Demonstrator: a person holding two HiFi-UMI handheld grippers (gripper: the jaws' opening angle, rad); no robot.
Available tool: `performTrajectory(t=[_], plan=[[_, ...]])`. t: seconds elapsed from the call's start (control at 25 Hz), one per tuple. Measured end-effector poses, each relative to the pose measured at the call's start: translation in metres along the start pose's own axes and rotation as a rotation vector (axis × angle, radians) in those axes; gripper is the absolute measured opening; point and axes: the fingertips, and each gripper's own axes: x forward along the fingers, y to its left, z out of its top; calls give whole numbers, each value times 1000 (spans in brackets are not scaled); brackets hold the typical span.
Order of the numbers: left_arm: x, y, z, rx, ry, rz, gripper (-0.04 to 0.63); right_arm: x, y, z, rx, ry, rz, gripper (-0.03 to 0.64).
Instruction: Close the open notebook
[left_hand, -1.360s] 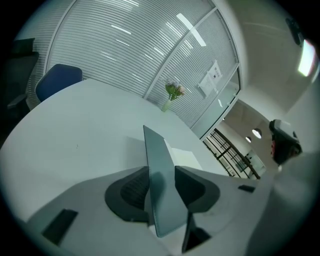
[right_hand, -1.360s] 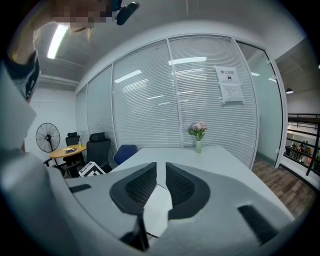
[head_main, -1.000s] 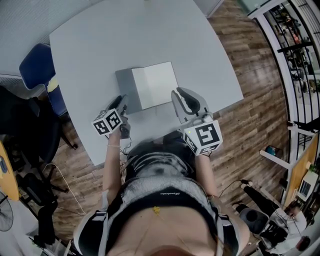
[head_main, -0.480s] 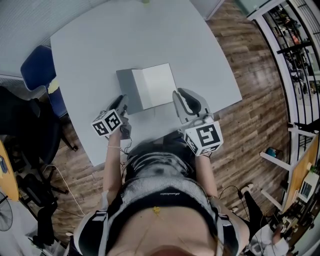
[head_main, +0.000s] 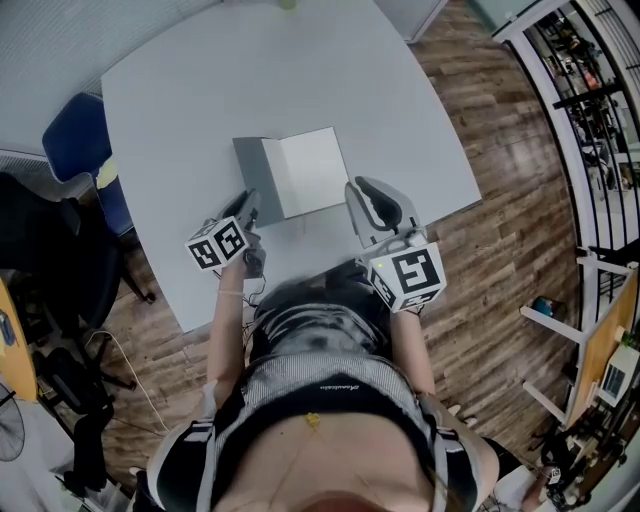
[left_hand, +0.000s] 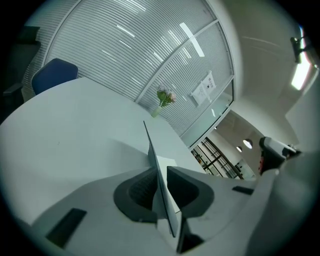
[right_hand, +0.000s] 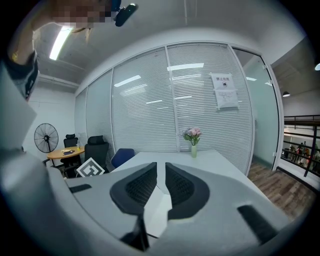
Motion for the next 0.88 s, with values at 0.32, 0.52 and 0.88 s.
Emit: performTrajectory(t=[0.32,0.52,0.88], plan=[[8,-19,3,10,-15,-35,28,-8,-11,2,-5,-4,-2,54],[12,-30,2,12,-22,-53,25,-13,-18,1,-3,-9,3,54],[21,-50,0,4,-28,-75,21,-17,-35,3,-8,-15,27,52]])
